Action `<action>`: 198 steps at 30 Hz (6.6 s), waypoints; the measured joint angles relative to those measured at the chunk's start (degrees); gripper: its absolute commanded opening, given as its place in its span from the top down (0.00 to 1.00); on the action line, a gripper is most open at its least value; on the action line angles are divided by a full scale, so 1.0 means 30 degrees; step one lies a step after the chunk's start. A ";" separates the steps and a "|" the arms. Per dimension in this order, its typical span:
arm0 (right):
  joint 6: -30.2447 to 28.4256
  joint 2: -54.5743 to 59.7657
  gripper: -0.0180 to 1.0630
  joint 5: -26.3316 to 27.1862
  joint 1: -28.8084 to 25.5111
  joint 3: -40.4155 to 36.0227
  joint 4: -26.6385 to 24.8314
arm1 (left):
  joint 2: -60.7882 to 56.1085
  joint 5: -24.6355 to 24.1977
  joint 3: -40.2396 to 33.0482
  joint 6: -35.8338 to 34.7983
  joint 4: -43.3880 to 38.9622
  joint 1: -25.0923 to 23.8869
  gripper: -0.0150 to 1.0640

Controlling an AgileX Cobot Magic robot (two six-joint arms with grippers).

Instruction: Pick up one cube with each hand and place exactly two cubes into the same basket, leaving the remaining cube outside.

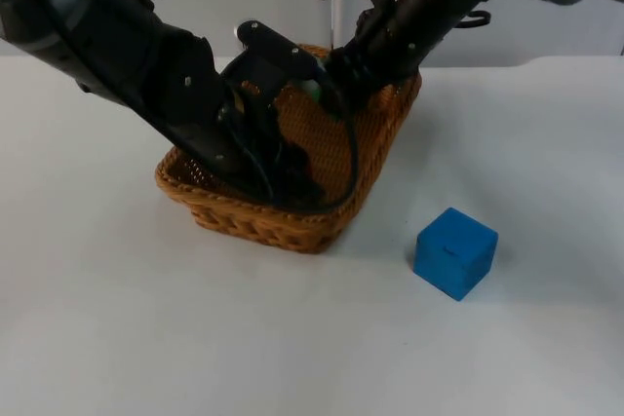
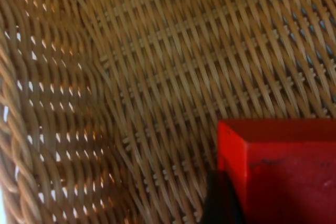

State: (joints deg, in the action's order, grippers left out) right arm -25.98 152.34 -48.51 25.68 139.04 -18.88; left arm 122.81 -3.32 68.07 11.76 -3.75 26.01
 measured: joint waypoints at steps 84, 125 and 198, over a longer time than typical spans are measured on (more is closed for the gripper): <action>0.0570 -1.9864 0.28 -0.2361 -0.0035 -1.2727 0.1226 | -1.5458 -0.9654 -0.1081 -0.0429 0.1842 0.0000 0.27; 0.0792 -3.3449 0.28 0.4654 -0.0035 -2.9470 0.0623 | -2.5010 -1.0296 -0.7873 -0.0902 0.2862 0.0000 0.27; 0.6446 -5.0701 0.28 -0.4418 -0.0035 -3.6311 0.4282 | -4.0868 -1.9631 -1.3160 -0.3423 0.1250 0.0000 0.27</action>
State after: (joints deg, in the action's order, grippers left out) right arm -6.64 0.24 -61.76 25.57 30.11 -6.03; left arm 0.21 -62.22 28.59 1.49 0.00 26.01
